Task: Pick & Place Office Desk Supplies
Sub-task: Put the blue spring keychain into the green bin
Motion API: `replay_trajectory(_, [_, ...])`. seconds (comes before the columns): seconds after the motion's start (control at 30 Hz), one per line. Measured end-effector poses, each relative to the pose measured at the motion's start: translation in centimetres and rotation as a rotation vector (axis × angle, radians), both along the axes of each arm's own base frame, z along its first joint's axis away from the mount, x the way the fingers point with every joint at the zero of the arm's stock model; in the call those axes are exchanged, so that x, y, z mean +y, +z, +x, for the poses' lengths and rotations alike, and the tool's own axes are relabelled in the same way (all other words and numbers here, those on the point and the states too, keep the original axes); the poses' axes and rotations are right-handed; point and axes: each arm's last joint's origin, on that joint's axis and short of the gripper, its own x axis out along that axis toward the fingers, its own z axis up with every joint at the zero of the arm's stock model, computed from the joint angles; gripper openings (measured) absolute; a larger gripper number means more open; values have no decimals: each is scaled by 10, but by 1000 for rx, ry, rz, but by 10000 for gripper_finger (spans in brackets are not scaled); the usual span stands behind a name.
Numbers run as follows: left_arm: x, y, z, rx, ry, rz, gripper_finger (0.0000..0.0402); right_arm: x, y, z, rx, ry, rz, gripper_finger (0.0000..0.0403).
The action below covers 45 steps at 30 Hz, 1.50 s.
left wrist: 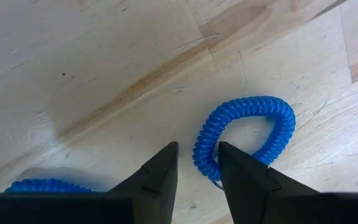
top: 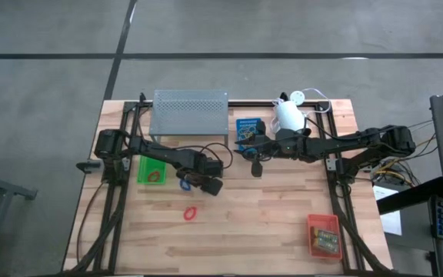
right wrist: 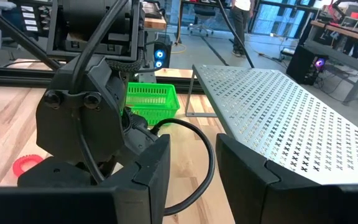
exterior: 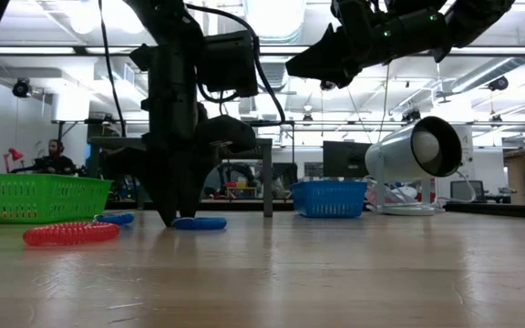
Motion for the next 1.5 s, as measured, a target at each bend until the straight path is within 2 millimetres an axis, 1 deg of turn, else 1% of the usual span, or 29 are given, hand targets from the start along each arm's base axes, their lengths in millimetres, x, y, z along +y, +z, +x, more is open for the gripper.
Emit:
replay_trajectory(1.1, [-1,0,-1,6,-34,-3,118,0,0,0,0,0,0,127])
replay_trajectory(1.5, [-2,12,-2,-35,-39,44,118,0,0,0,0,0,0,127])
